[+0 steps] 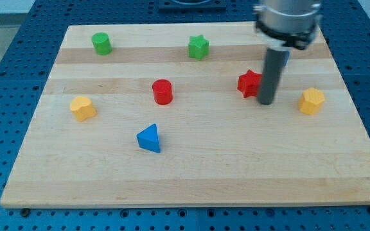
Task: Move the red star above the yellow hexagon
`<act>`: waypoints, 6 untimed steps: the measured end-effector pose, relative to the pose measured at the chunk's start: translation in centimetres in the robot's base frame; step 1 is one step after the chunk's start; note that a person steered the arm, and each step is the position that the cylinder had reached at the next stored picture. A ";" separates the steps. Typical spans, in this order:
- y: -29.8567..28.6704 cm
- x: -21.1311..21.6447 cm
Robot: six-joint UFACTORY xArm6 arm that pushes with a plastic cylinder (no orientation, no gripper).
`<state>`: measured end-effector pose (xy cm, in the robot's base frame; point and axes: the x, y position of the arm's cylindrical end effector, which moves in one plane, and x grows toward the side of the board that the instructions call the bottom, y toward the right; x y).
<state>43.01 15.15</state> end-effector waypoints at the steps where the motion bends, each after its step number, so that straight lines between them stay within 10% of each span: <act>1: -3.4 0.0; 3: -12.9 -1.2; 6: 1.9 -4.3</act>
